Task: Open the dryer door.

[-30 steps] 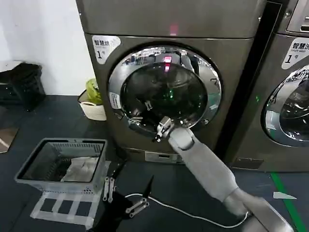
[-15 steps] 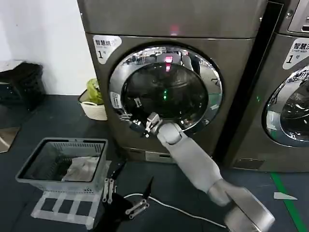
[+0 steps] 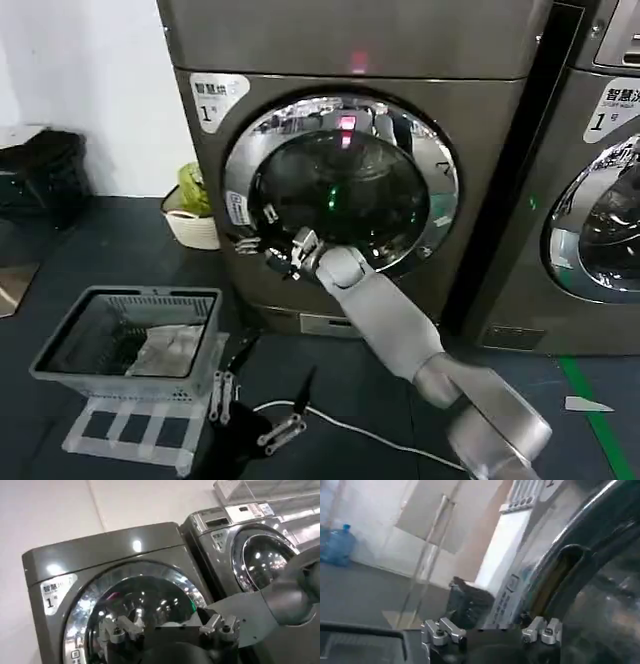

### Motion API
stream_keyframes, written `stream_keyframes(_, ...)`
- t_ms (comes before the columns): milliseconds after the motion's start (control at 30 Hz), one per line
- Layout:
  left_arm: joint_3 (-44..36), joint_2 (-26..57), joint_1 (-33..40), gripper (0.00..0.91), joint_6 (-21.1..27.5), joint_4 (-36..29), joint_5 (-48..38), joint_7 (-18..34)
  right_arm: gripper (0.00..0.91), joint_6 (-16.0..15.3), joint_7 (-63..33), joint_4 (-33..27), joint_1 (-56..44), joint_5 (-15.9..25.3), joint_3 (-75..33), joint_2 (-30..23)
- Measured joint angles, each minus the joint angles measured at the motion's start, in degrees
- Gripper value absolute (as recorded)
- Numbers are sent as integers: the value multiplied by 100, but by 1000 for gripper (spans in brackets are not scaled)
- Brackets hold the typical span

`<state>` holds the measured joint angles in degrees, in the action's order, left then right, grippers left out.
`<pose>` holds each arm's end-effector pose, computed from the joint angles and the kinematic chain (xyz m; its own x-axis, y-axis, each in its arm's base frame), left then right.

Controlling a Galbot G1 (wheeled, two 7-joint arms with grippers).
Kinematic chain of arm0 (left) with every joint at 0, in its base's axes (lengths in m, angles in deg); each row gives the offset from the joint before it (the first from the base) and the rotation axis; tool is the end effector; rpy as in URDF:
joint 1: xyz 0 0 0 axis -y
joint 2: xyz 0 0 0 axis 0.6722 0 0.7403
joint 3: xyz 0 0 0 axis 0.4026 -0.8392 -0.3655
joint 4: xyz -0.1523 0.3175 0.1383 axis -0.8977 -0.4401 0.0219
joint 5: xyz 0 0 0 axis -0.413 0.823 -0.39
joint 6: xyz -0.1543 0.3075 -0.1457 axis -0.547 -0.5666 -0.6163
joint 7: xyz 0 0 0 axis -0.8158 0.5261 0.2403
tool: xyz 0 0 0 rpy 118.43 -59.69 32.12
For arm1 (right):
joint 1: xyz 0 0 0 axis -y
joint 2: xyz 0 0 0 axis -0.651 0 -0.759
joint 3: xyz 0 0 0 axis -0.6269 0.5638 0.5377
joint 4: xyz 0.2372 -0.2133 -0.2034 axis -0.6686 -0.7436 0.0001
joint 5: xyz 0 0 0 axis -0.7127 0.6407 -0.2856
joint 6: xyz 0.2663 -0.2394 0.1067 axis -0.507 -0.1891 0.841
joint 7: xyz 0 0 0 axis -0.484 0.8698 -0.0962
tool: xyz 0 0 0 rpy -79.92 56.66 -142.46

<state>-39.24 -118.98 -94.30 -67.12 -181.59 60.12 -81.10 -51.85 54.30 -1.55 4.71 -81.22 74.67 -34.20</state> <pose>0.0982 -0.0073 -0.2563 -0.8422 0.4343 -0.3194 0.3030 0.8713 0.3860 0.6173 0.2065 -0.2231 -0.3914 -0.9165 -0.0824 -0.8303 0.3904 -0.3976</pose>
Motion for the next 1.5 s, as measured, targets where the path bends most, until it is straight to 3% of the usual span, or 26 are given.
stream_keyframes(367,451,-219,-63,907,285,52,-32,367,907,416,987,474,-135,-808,316,439)
stream_keyframes(600,1300,-162,54,907,511,68,-480,297,907,387,1735,1176,-371,-1296,416,866)
stream_keyframes(833,2391,-37,268,907,1246,172,-795,192,907,237,2417,1963,-642,-1557,379,1276)
stream_keyframes(967,2853,86,417,907,1420,262,-1123,118,907,151,2736,2544,-841,-1744,393,1579)
stream_keyframes(1300,3095,396,516,907,1458,286,-1526,-40,907,152,3735,3558,-1220,-2224,244,2384)
stream_keyframes(1500,3018,520,603,907,1499,177,-1861,-223,907,145,4324,4028,-1488,-2285,-19,2823)
